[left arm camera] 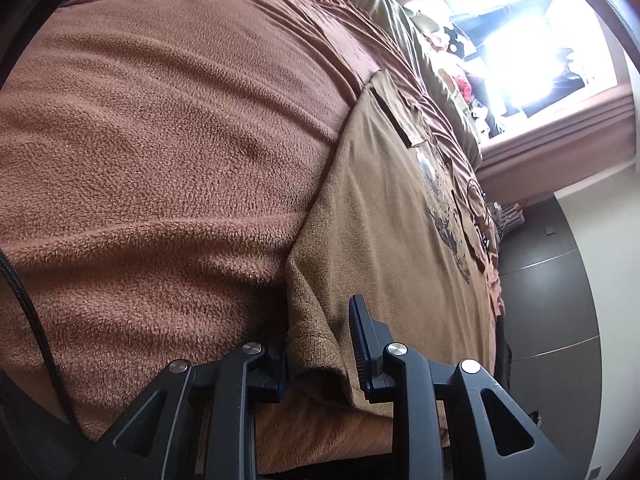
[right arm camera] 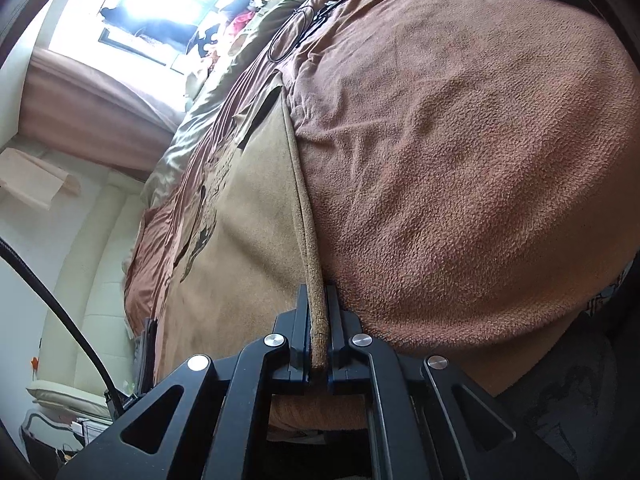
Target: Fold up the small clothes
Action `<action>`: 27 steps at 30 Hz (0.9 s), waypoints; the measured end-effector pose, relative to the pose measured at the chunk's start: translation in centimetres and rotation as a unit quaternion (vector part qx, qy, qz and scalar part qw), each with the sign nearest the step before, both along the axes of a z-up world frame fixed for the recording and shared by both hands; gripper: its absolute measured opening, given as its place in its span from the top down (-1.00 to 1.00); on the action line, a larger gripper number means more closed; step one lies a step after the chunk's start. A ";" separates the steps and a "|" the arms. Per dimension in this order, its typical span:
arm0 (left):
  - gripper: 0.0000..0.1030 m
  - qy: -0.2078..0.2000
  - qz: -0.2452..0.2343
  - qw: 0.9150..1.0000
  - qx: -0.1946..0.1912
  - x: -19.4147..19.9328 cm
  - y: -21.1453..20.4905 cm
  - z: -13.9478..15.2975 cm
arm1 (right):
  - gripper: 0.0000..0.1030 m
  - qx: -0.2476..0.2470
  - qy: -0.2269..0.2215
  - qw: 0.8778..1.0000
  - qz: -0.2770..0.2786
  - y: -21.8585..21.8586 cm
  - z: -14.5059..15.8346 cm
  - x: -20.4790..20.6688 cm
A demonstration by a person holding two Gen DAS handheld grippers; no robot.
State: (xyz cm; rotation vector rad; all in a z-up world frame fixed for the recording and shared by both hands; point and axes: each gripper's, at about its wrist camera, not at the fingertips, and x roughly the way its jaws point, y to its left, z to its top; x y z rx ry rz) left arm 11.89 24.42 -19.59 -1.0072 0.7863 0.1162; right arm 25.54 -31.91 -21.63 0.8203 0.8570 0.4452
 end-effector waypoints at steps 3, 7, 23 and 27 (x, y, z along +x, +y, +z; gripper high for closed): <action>0.68 -0.002 0.008 1.000 0.004 -0.2 0.2 0.2 | 0.96 0.001 0.001 1.000 -0.005 -0.2 0.2 0.3; 0.91 0.001 0.011 1.000 0.014 -0.5 0.6 0.8 | 0.97 0.001 -0.012 1.000 -0.003 -0.1 1.0 0.0; 0.94 -0.096 -0.001 0.995 0.036 -4.6 0.7 9.0 | 0.98 0.009 -0.075 0.997 0.007 -1.6 4.8 -3.9; 0.94 -0.121 -0.004 0.992 0.038 -6.3 0.0 10.9 | 0.98 0.019 -0.098 0.995 0.005 -2.8 5.6 -5.5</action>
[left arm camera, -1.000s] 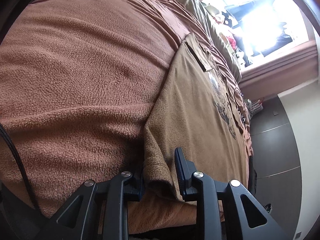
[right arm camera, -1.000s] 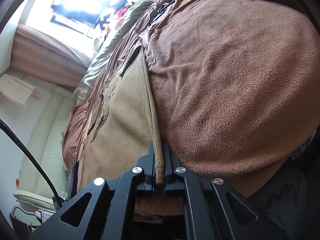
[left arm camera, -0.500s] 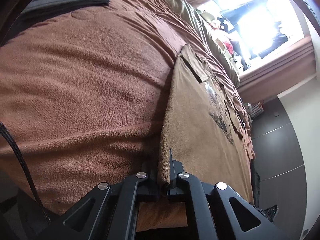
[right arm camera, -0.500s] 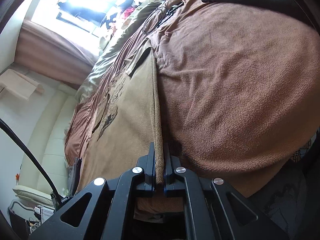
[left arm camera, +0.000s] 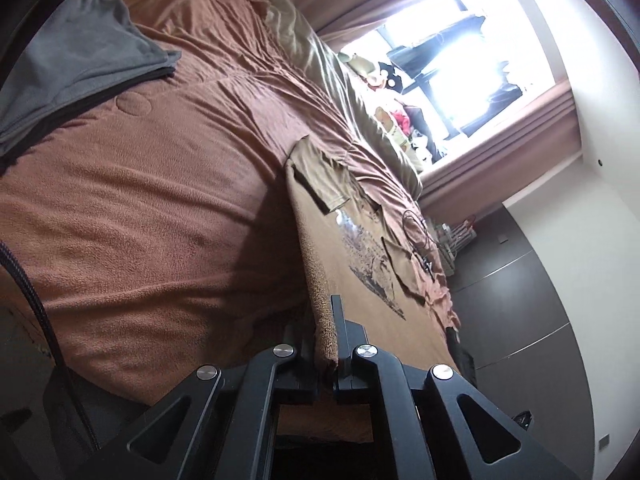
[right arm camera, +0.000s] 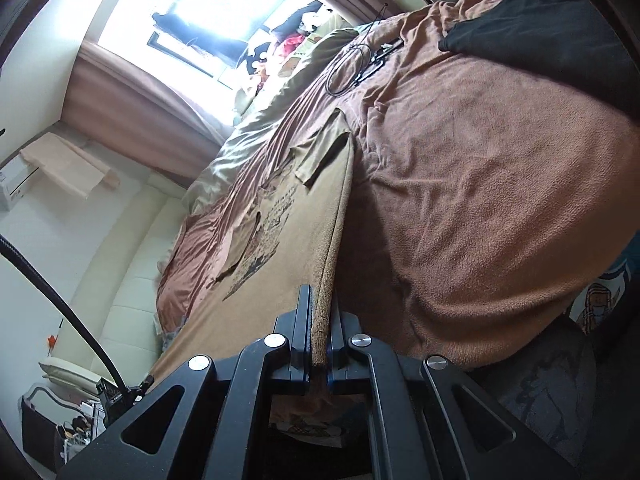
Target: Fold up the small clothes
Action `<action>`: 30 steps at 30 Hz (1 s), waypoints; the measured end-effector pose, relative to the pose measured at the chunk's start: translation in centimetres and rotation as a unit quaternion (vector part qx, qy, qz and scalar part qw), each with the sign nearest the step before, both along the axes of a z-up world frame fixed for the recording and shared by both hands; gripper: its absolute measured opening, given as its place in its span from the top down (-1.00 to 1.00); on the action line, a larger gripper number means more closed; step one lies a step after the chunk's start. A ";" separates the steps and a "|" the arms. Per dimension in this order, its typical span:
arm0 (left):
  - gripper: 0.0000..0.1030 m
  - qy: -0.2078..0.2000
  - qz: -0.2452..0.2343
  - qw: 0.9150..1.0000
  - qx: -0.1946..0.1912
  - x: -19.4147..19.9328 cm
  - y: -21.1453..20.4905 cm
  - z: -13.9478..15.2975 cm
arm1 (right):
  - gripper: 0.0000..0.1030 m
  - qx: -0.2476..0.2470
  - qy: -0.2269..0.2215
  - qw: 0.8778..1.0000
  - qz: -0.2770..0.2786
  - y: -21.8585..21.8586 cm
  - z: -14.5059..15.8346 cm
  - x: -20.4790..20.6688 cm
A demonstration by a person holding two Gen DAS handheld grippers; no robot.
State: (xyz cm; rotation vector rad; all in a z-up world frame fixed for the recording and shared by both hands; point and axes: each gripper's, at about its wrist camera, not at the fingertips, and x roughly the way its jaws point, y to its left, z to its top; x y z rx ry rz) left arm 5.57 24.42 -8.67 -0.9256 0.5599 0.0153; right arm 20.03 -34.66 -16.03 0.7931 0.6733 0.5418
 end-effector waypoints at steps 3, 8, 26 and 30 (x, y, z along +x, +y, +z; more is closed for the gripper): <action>0.94 -0.014 -0.004 1.000 0.006 -1.3 -0.6 1.2 | 0.98 -0.002 -0.014 1.000 -0.001 -0.7 0.2 -1.3; 0.94 -0.036 -0.007 0.999 0.007 -3.6 -1.7 2.2 | 0.98 -0.010 -0.019 1.000 -0.001 -1.8 0.0 -2.9; 0.94 -0.074 -0.022 0.997 -0.014 -12.4 -2.6 3.6 | 0.98 0.001 -0.043 0.998 0.036 -3.7 1.3 -8.5; 0.94 -0.083 -0.021 0.996 -0.019 -15.0 -2.8 4.1 | 0.98 -0.003 -0.052 0.998 0.042 -4.1 2.0 -9.6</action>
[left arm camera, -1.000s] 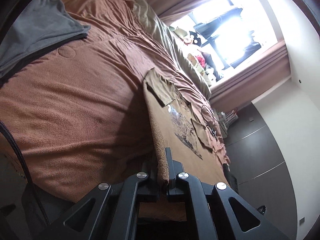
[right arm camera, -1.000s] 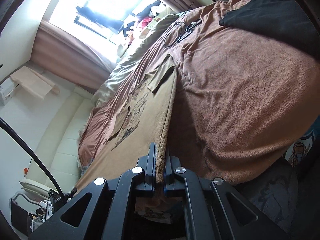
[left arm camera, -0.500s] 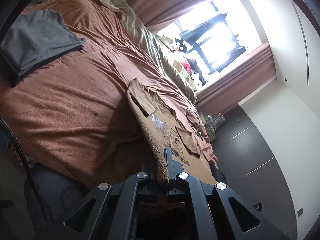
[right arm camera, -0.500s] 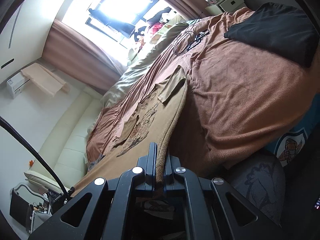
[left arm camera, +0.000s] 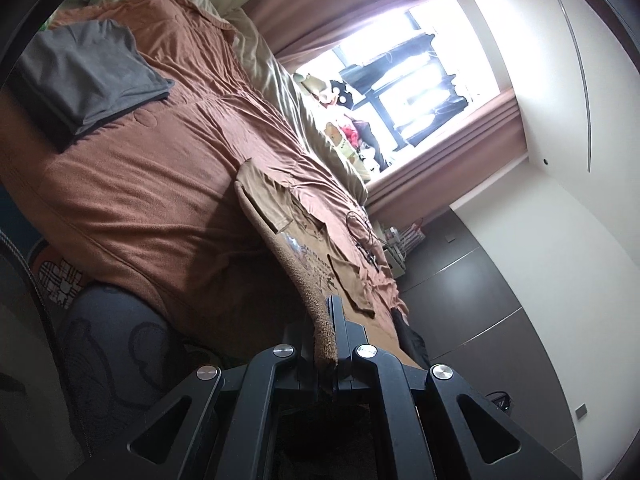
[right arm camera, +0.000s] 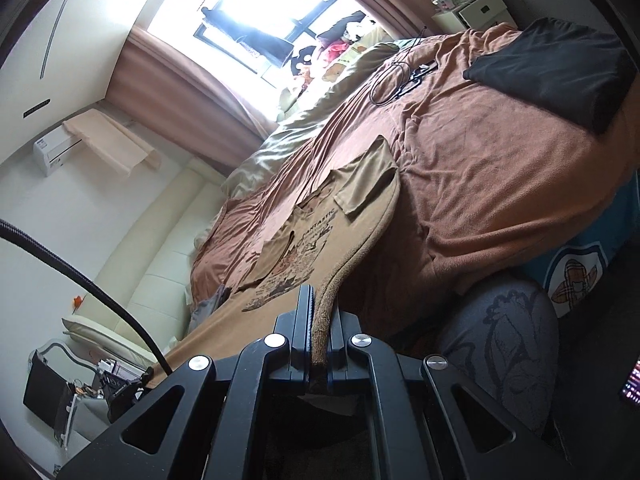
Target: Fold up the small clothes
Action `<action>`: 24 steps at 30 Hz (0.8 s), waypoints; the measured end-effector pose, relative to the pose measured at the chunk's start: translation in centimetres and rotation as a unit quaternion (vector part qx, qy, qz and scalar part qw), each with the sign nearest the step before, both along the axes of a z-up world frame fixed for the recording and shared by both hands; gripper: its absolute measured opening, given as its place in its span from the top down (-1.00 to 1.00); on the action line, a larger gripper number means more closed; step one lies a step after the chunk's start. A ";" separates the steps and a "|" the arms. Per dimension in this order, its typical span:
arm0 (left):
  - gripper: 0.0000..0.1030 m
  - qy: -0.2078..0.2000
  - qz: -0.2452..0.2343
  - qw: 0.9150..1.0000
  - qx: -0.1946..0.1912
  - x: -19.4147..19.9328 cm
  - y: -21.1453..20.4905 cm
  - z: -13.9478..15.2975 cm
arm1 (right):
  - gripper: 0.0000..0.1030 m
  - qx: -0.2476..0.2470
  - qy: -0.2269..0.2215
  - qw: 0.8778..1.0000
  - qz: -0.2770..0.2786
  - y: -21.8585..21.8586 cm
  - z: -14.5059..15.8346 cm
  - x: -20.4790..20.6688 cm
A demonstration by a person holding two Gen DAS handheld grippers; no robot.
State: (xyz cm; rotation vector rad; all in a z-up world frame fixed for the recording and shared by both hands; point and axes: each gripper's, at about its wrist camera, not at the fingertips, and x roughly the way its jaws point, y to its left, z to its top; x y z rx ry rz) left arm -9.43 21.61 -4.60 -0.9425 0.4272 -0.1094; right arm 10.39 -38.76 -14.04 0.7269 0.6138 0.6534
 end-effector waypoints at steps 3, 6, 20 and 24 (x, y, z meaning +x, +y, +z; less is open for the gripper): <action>0.94 -0.004 0.001 1.000 0.003 -1.5 -0.2 0.4 | 0.98 0.001 -0.009 1.000 0.005 -0.3 0.5 -0.7; 0.94 -0.007 -0.006 1.000 -0.004 -2.9 -0.5 0.8 | 0.98 0.003 -0.017 1.000 0.013 -0.4 0.8 -1.2; 0.94 -0.029 0.024 0.999 0.027 -4.4 -0.9 5.1 | 0.98 -0.009 -0.058 0.998 0.016 0.5 3.3 -0.2; 0.94 -0.038 0.027 0.998 0.042 -2.3 -0.5 6.2 | 0.98 -0.006 -0.071 0.997 0.015 1.3 3.9 1.9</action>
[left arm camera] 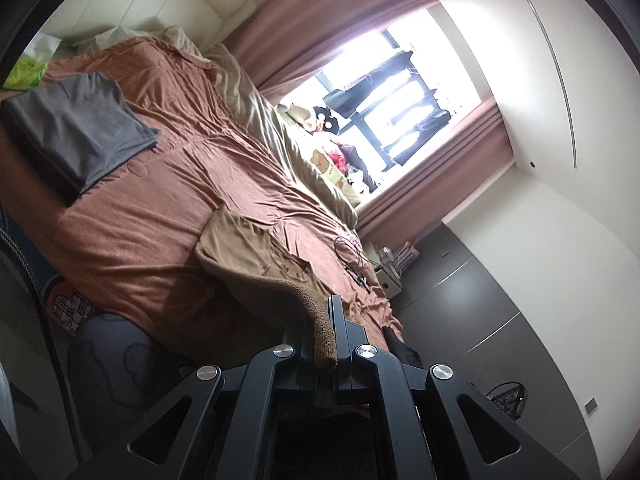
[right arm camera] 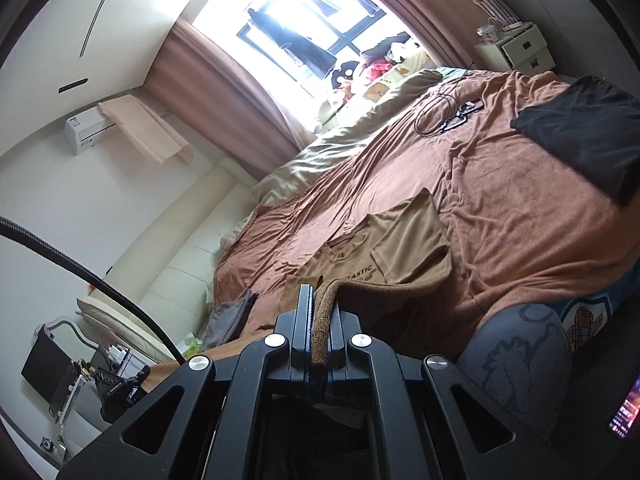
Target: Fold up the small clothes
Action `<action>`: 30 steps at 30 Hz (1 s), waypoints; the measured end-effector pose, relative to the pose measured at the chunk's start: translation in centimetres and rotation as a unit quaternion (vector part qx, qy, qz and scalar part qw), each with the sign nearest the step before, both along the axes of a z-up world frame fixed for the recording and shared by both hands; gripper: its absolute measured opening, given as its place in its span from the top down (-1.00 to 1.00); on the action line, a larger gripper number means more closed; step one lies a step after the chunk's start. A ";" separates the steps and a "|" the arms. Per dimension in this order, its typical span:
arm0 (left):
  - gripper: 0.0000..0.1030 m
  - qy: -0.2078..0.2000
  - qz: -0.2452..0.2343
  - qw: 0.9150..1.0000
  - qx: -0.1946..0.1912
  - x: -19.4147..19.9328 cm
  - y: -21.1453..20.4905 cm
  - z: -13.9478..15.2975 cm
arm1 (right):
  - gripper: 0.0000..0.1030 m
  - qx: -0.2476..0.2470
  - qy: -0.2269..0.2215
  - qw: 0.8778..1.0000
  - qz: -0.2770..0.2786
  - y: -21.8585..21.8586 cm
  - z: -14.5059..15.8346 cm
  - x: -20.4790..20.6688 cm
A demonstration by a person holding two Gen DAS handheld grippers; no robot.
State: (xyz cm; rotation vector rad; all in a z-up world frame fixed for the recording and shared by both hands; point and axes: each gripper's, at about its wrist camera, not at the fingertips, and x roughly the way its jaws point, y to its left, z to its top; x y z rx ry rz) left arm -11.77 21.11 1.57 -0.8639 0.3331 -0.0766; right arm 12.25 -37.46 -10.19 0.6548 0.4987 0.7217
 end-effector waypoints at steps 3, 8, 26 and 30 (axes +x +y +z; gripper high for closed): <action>0.94 0.002 0.011 1.000 0.023 2.4 0.3 0.9 | 0.98 -0.001 -0.002 1.000 -0.006 0.7 0.0 2.3; 0.93 0.015 0.022 0.998 0.055 7.8 1.1 2.1 | 0.98 -0.012 0.004 1.000 -0.021 2.5 0.3 7.5; 0.93 0.120 0.049 0.986 0.107 28.3 6.0 -1.3 | 0.98 -0.058 0.044 0.996 -0.060 10.3 1.5 23.9; 0.93 0.156 0.050 0.982 0.093 32.1 7.2 -4.2 | 0.98 -0.064 0.067 0.993 -0.069 11.4 0.5 27.3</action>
